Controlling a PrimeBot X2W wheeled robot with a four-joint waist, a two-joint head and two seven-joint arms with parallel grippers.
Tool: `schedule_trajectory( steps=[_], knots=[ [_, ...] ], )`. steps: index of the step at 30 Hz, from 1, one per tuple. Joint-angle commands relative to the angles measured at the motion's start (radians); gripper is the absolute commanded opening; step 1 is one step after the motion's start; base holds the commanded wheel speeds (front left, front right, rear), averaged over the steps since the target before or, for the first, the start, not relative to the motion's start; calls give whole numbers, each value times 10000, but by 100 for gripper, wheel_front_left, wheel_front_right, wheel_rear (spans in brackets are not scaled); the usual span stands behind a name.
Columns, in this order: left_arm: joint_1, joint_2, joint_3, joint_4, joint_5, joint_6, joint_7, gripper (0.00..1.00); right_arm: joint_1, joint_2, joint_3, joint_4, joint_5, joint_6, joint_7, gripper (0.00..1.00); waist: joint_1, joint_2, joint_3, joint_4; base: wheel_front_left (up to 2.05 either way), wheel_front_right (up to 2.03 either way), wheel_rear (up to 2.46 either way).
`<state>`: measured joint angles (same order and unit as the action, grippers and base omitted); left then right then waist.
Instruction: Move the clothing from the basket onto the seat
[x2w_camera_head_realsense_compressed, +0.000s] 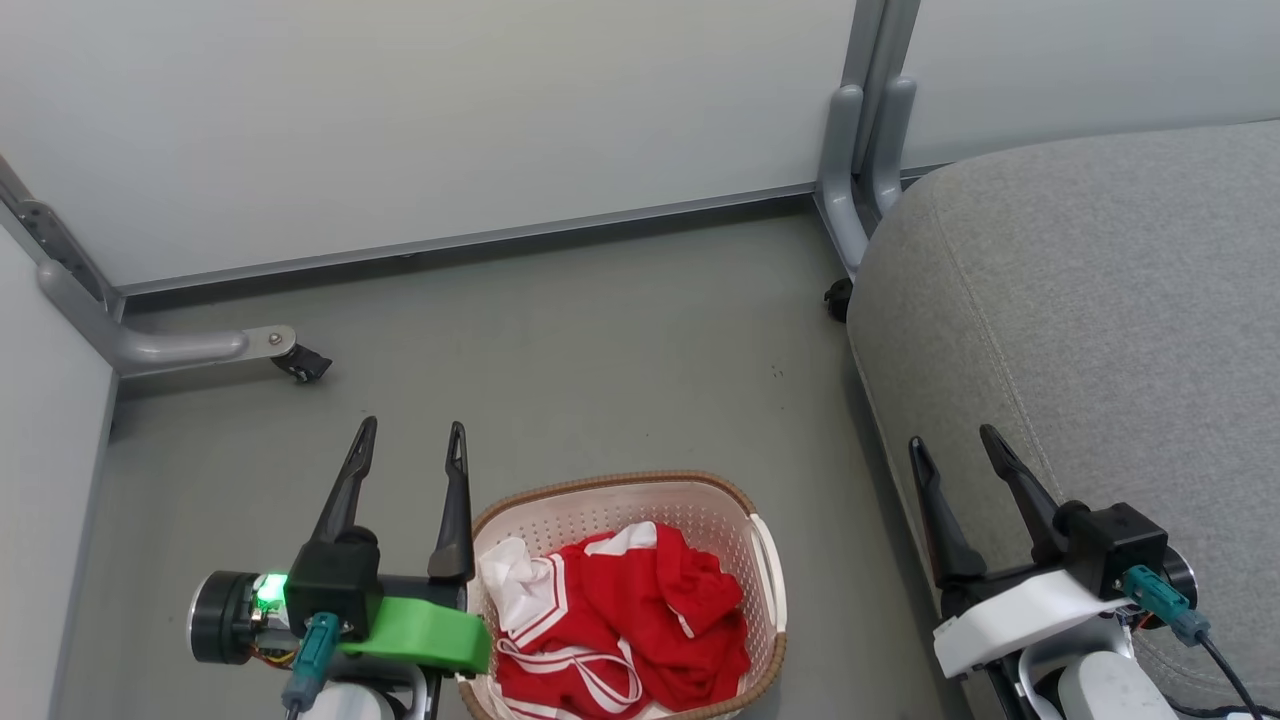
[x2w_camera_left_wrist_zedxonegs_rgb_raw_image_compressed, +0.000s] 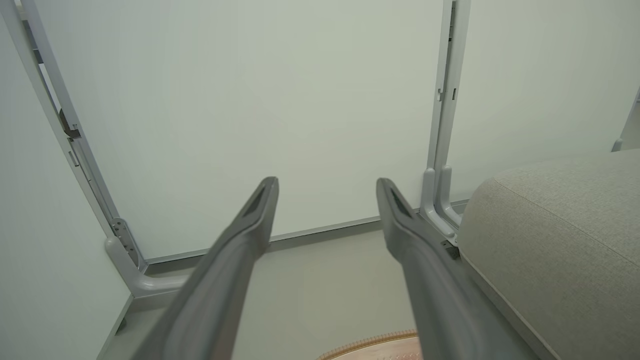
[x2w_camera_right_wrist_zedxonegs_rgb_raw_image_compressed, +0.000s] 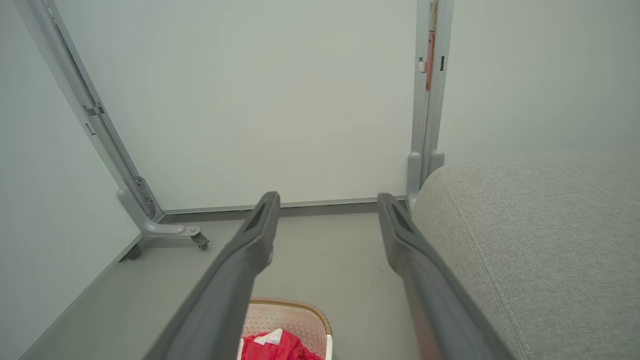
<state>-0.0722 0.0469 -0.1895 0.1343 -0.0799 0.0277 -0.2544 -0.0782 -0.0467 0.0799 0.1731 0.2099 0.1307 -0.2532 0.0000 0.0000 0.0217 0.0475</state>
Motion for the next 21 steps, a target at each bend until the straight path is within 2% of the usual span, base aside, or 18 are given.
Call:
schedule_trajectory(
  steps=[1, 21],
  knots=[
    [-148, 61, -18, -56, 232, 62, -69, 100, -83, -61, 22, 0, -215, 0, -86, 100, 0, 0, 0, 2, 0, 0, 0],
    [-152, 62, -80, 83, 350, 19, -119, 100, -154, -62, -48, 434, -451, 0, -135, 100, 0, 0, 6, 28, 0, 0, 0]
  ],
)
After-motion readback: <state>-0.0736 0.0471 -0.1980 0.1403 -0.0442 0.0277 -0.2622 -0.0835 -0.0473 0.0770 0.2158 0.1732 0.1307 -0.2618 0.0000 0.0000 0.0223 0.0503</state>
